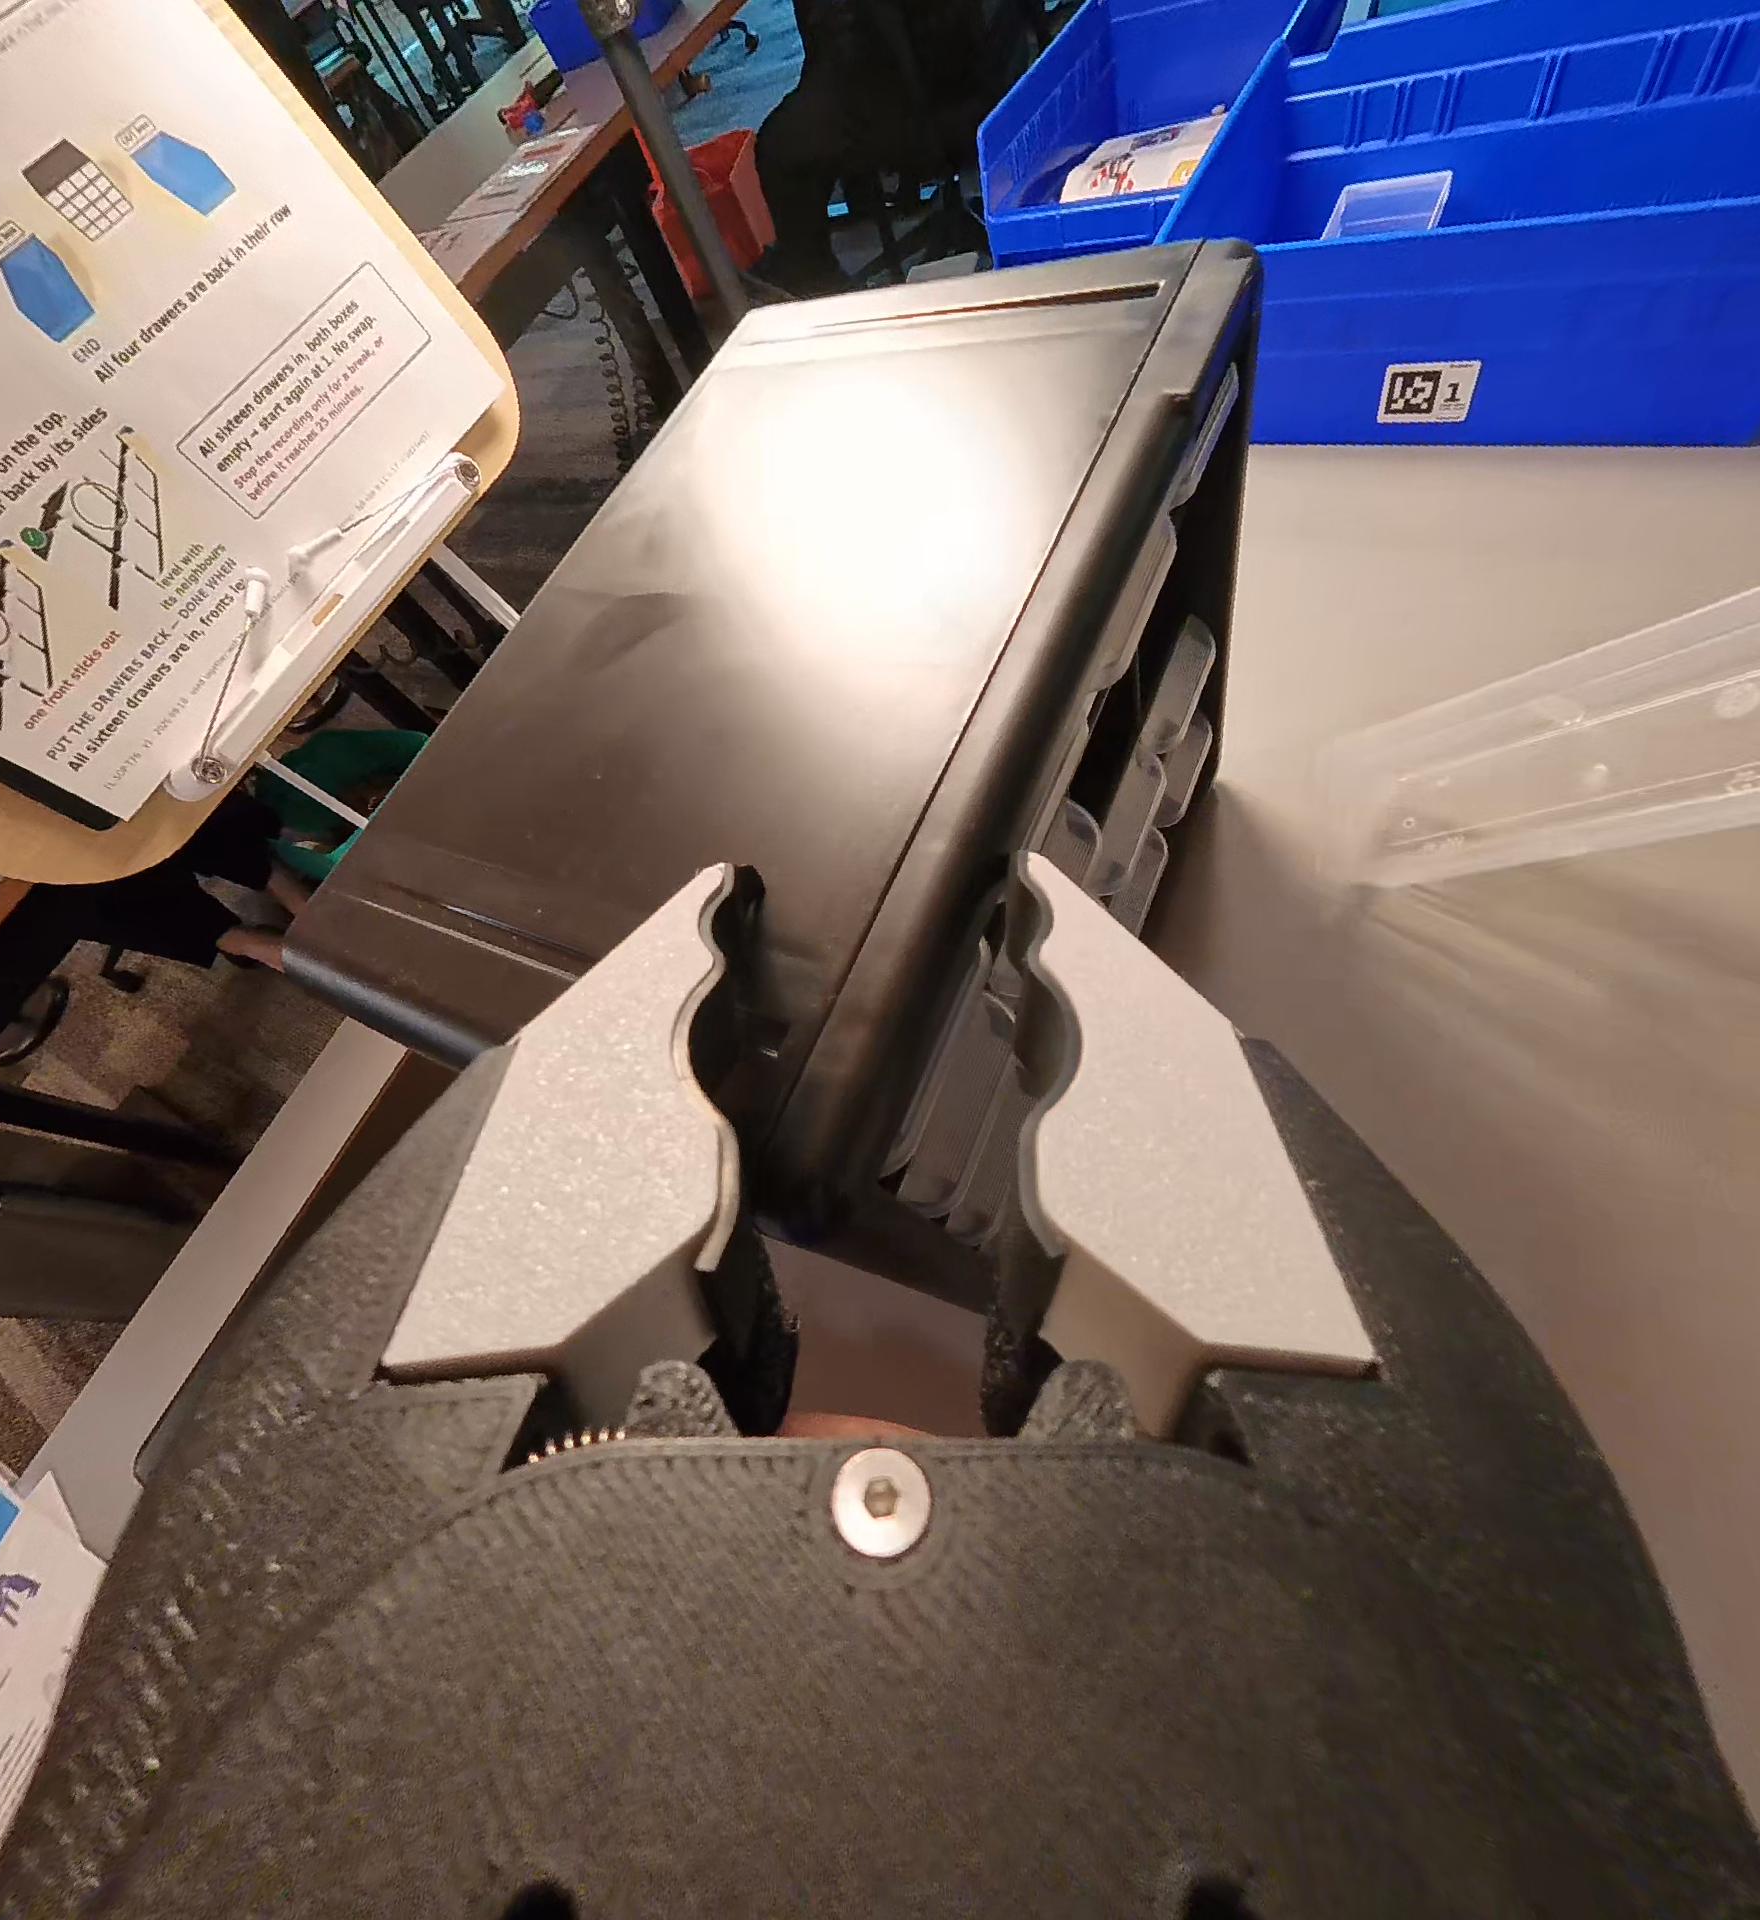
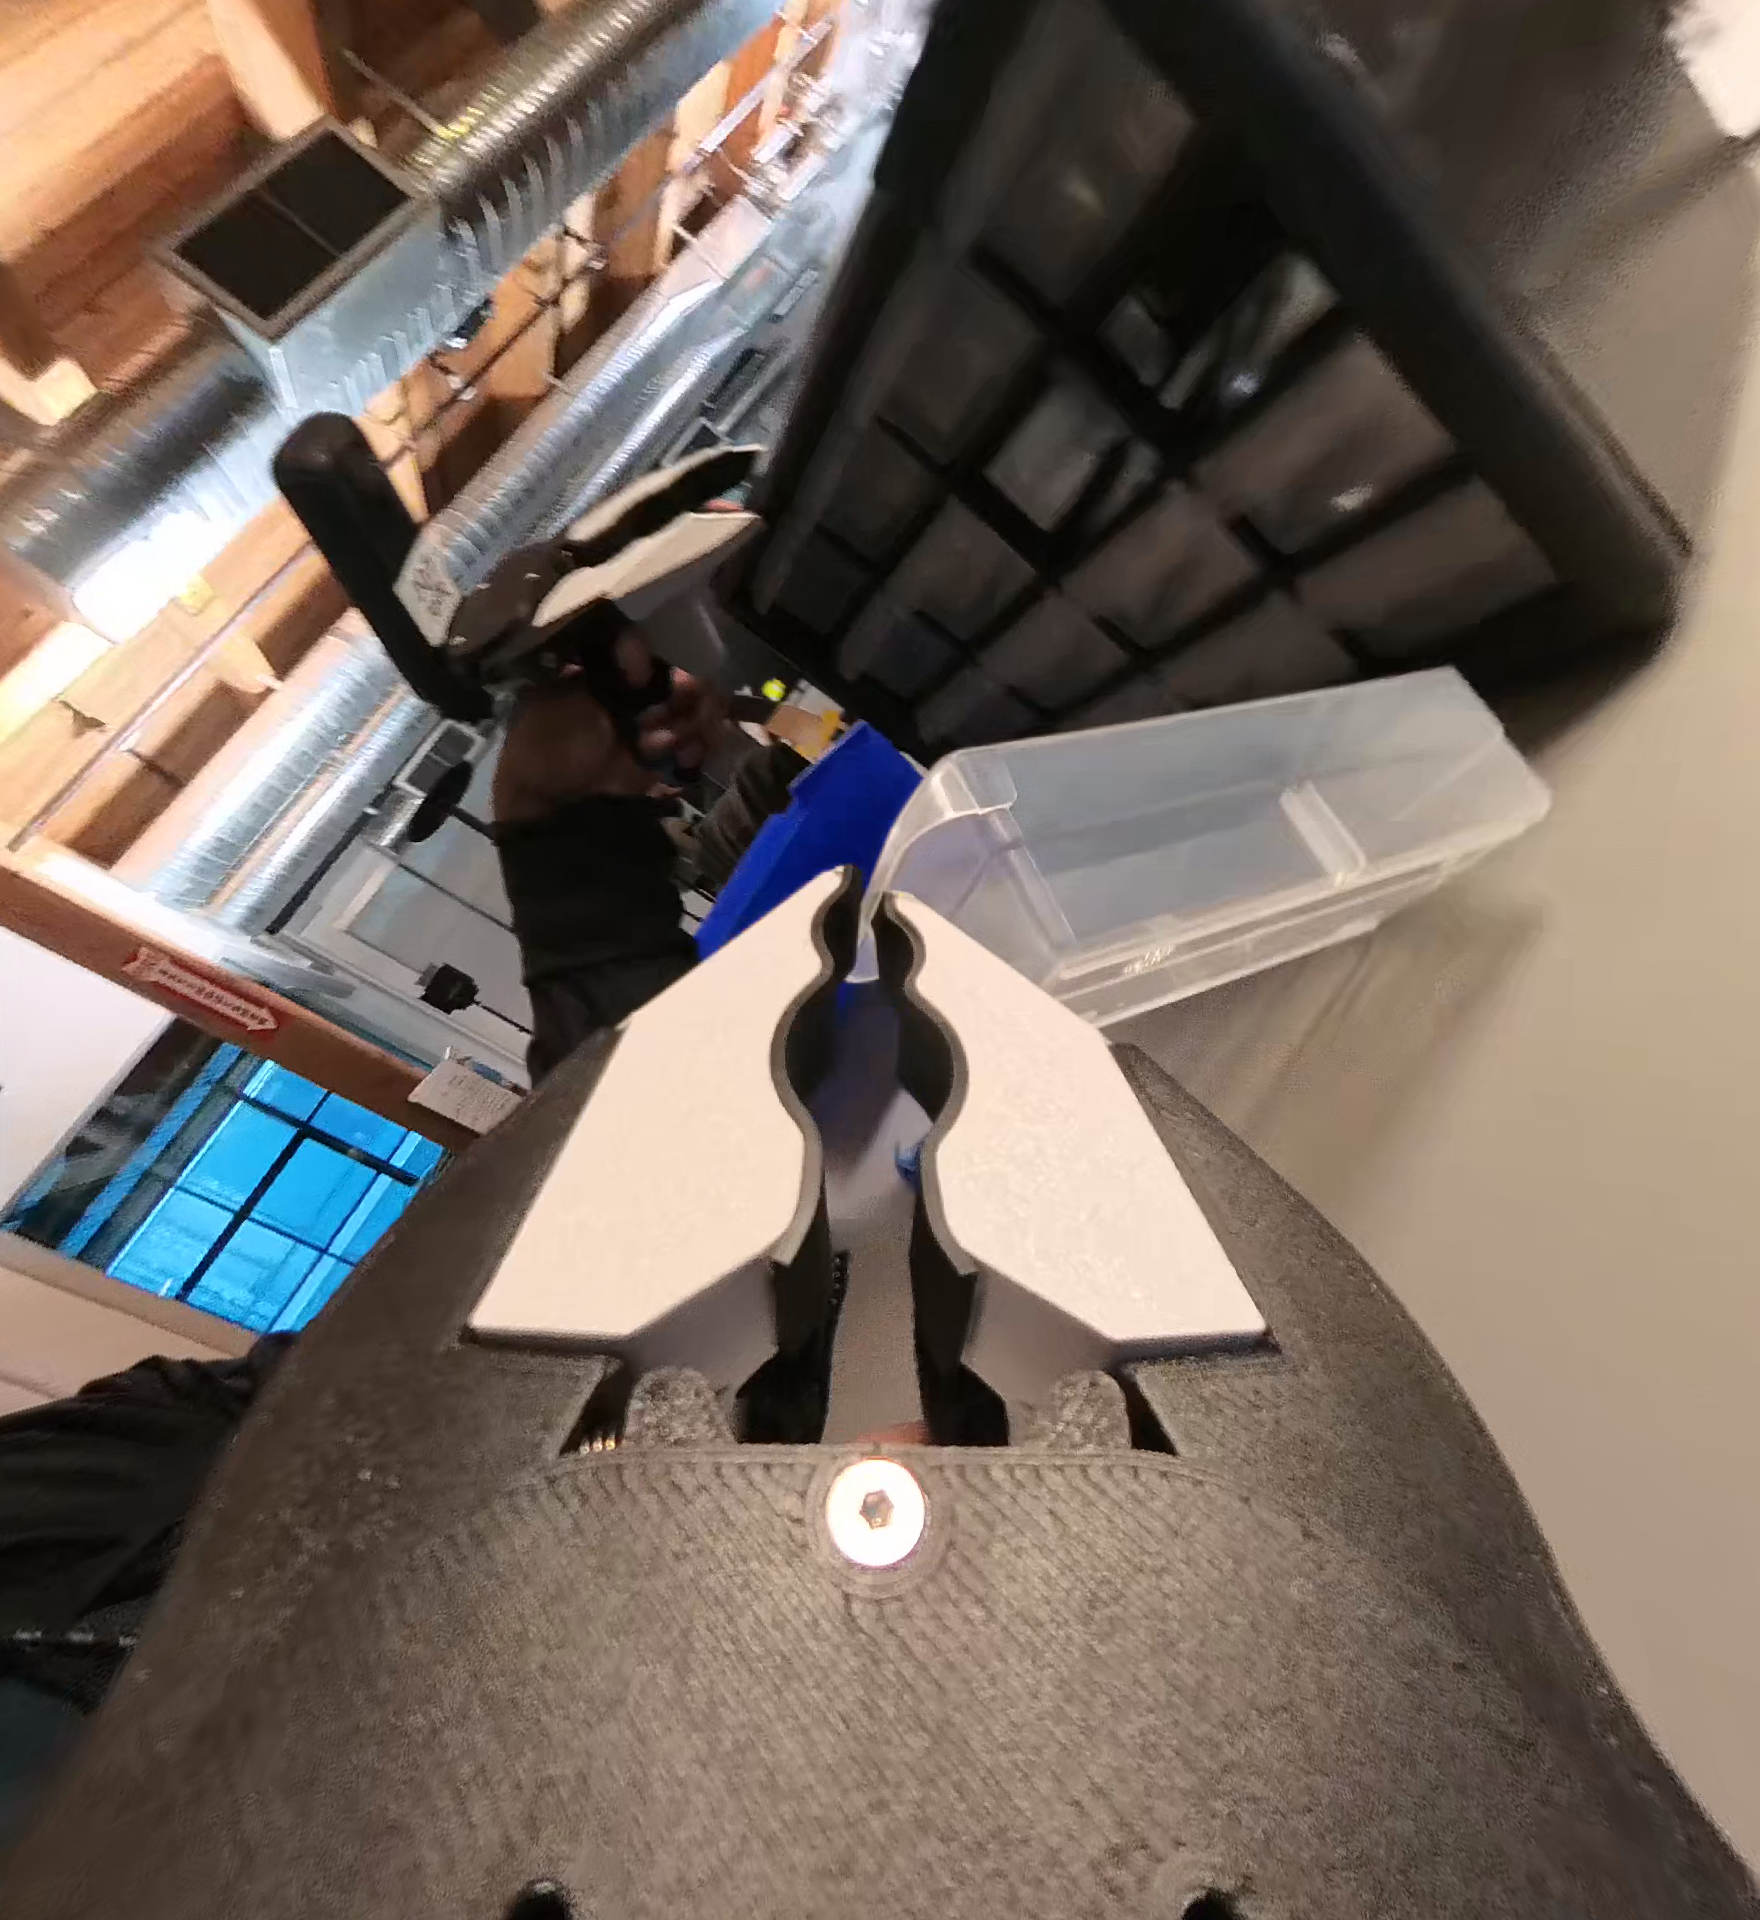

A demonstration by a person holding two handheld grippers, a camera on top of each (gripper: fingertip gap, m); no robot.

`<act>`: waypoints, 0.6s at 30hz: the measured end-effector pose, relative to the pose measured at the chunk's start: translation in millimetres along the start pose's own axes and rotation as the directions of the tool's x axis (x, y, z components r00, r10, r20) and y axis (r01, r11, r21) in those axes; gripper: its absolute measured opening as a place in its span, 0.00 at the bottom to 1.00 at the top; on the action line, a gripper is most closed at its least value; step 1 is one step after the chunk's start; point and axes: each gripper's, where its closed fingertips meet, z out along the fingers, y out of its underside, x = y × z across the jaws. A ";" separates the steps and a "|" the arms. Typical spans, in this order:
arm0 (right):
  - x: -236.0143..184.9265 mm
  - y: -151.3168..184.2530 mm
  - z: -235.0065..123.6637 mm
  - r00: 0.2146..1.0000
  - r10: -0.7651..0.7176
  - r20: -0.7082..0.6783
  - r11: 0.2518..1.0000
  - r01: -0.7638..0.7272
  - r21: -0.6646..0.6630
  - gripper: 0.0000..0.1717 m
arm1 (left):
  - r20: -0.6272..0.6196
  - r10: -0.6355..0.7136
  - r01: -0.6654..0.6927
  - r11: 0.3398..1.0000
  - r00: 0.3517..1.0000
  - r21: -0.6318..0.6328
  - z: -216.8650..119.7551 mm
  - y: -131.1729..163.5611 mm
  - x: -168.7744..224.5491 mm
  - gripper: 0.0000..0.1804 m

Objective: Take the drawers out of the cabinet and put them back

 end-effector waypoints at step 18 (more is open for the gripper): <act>72.9 -10.7 -141.4 0.659 -0.610 -0.441 0.762 0.335 -0.554 0.22 | 0.002 -0.005 0.005 1.000 1.000 -0.002 0.5 0.3 -0.1 0.28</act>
